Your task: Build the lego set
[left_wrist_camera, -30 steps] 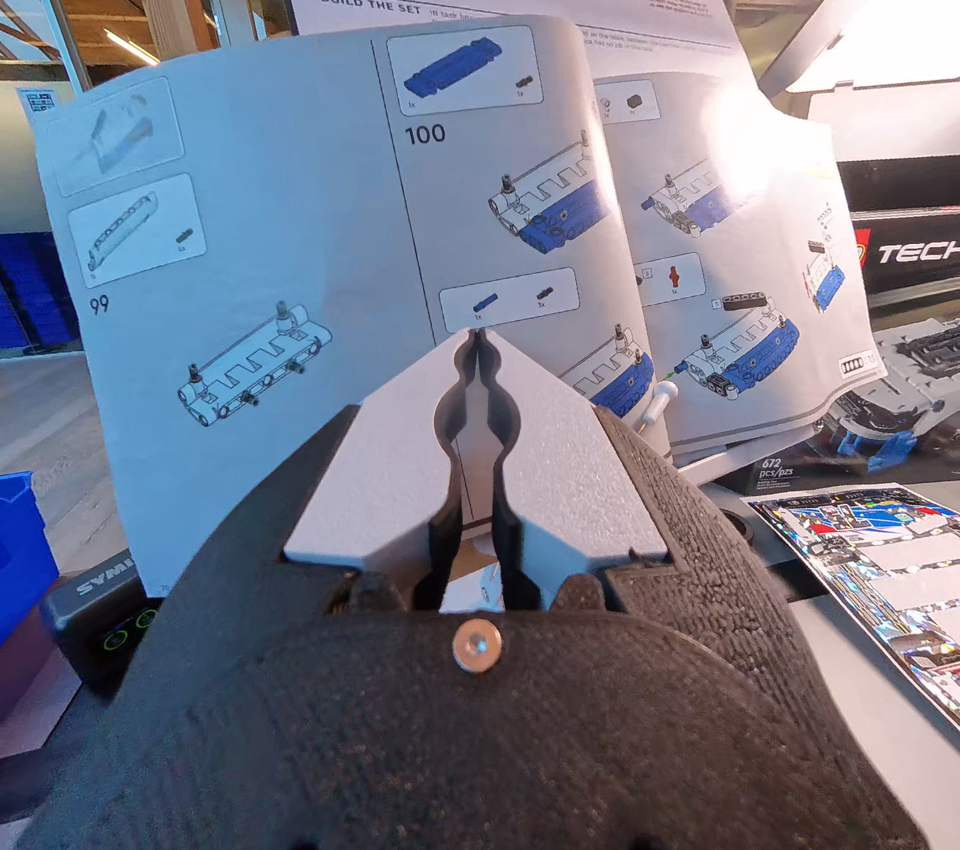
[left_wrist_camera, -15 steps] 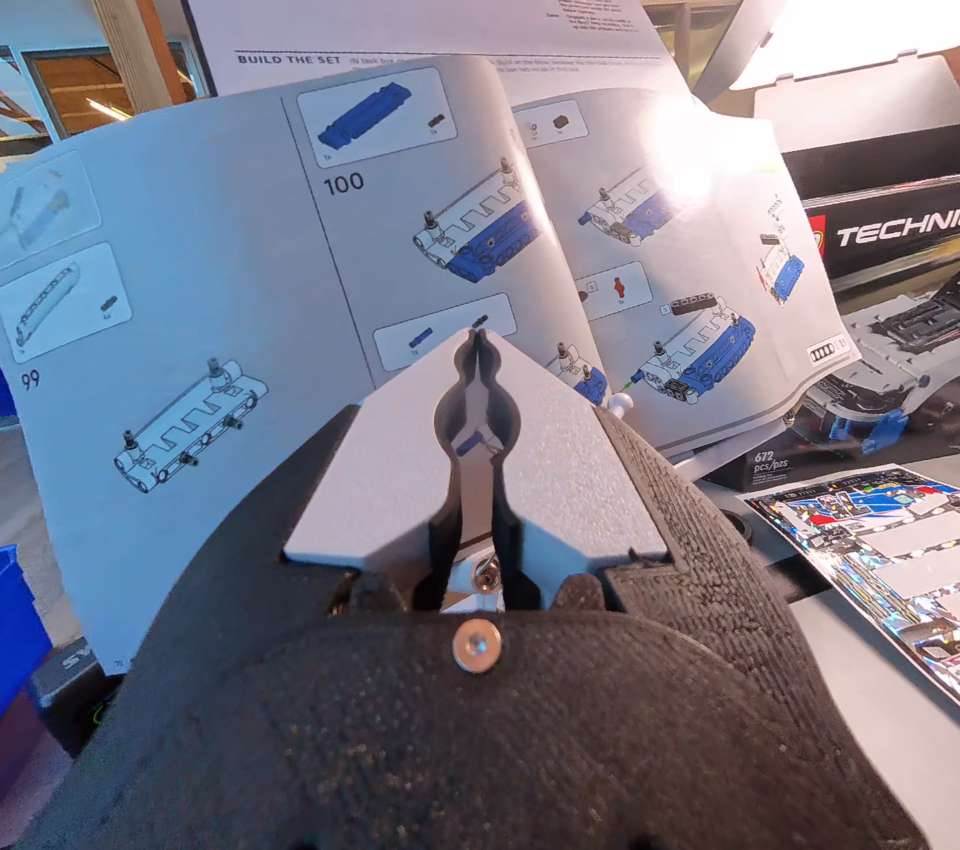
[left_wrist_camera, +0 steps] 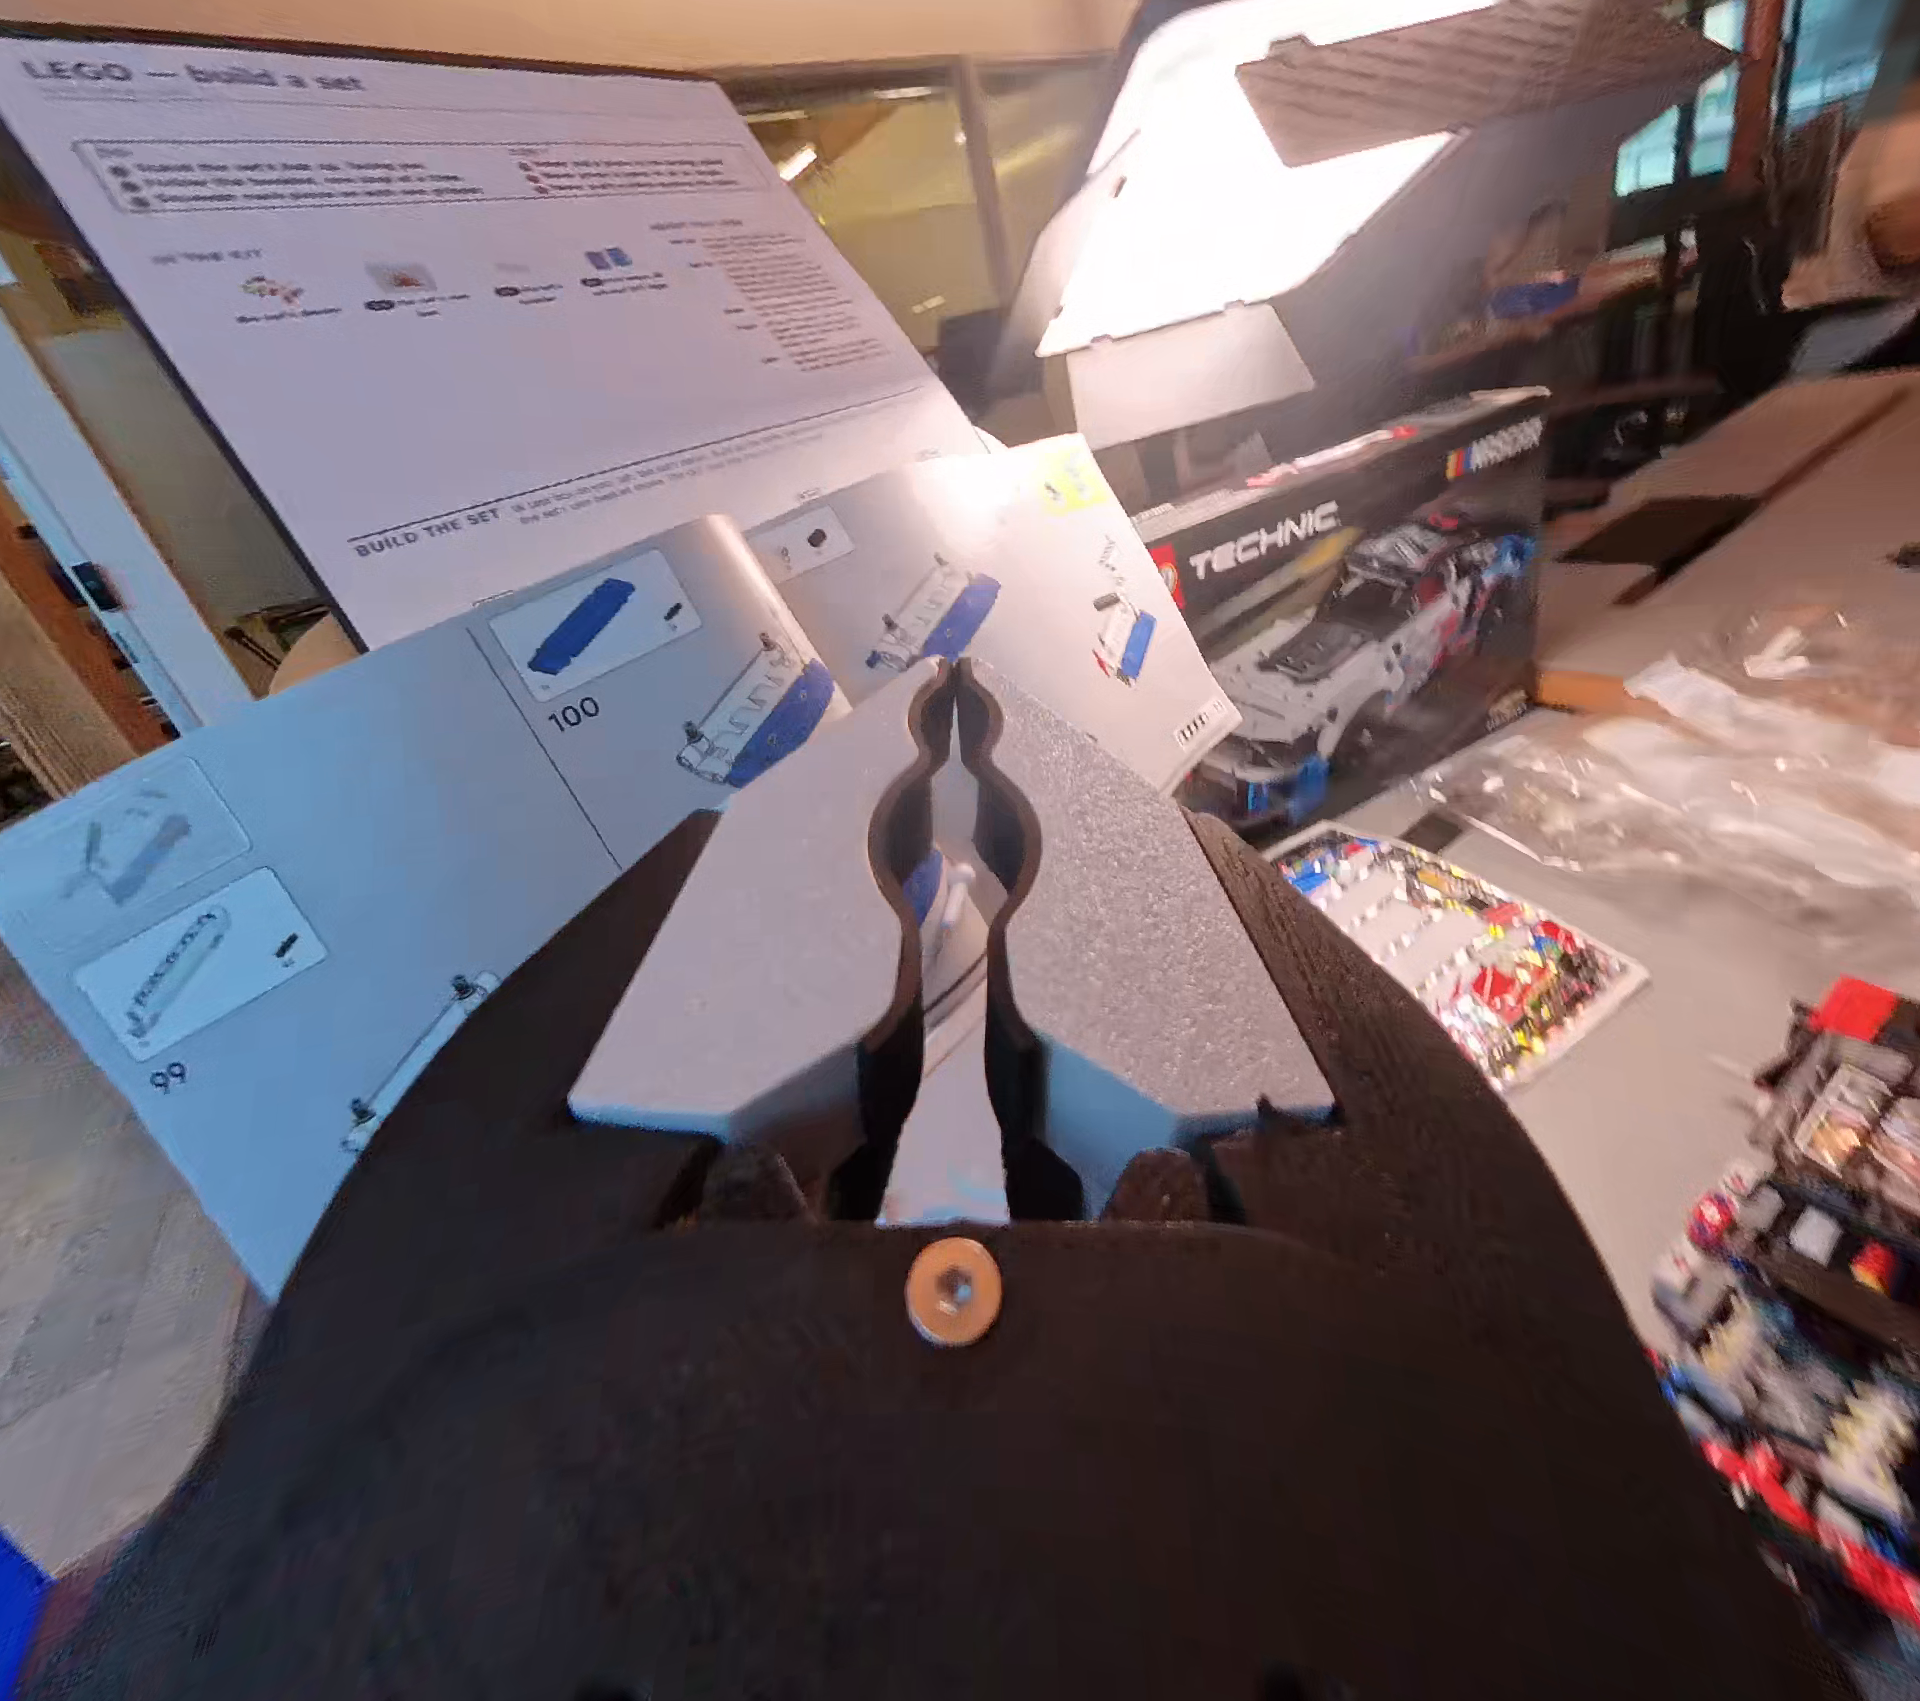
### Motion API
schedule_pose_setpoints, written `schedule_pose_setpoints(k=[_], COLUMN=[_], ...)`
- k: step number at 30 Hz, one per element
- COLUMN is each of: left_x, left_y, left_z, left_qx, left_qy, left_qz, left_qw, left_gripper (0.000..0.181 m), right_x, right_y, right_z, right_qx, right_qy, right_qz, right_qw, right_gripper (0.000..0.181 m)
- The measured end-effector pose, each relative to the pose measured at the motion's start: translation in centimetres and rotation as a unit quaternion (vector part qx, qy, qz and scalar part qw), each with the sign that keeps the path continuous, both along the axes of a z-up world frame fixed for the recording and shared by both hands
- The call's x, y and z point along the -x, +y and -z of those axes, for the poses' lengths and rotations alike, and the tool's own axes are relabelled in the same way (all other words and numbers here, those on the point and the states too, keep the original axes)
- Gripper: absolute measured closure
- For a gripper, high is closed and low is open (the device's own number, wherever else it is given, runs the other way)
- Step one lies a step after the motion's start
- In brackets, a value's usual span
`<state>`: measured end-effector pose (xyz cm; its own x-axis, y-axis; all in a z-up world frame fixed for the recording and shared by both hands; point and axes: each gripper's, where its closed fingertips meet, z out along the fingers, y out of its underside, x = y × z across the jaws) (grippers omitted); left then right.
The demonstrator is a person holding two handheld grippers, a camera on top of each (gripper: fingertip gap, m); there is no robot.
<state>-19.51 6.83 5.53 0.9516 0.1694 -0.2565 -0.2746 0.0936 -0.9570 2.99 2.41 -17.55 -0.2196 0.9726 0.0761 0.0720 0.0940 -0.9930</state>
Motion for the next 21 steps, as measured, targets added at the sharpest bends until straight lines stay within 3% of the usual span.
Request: schedule_pose_setpoints(k=[1,3,5,9,12,15,21], left_x=[-0.6,-0.9,-0.6,2.0,4.2,6.0,6.0], left_y=[-0.8,-2.4,-4.5,-10.5,-13.9,-14.8,-14.0], left_z=[0.7,3.8,8.7,20.3,26.5,29.9,32.5], left_qx=[0.041,0.158,0.291,0.53,0.621,0.657,0.675], left_qy=[0.016,0.046,0.063,0.084,0.088,0.087,0.037], left_qz=[0.01,0.022,0.039,0.073,0.093,0.113,0.163], left_qw=[0.999,0.986,0.954,0.84,0.773,0.74,0.719], left_gripper=[0.181,0.18,0.178,0.173,0.17,0.168,0.156], right_x=[-0.2,-0.5,-0.8,-0.8,-0.8,-0.7,-0.6], right_y=[-0.1,-0.4,-0.8,-1.3,-1.3,-0.9,-0.3], right_z=[-0.1,-0.3,-0.4,-0.5,-0.2,0.2,0.4], right_qx=[-0.002,-0.008,-0.015,-0.026,-0.037,-0.043,-0.046], right_qy=[0.002,0.007,0.012,0.011,0.006,0.0,-0.006], right_qz=[-0.001,-0.006,-0.012,-0.018,-0.015,-0.005,0.013], right_qw=[1.0,1.0,1.0,0.999,0.999,0.999,0.999], right_gripper=[0.174,0.175,0.176,0.176,0.176,0.176,0.176])
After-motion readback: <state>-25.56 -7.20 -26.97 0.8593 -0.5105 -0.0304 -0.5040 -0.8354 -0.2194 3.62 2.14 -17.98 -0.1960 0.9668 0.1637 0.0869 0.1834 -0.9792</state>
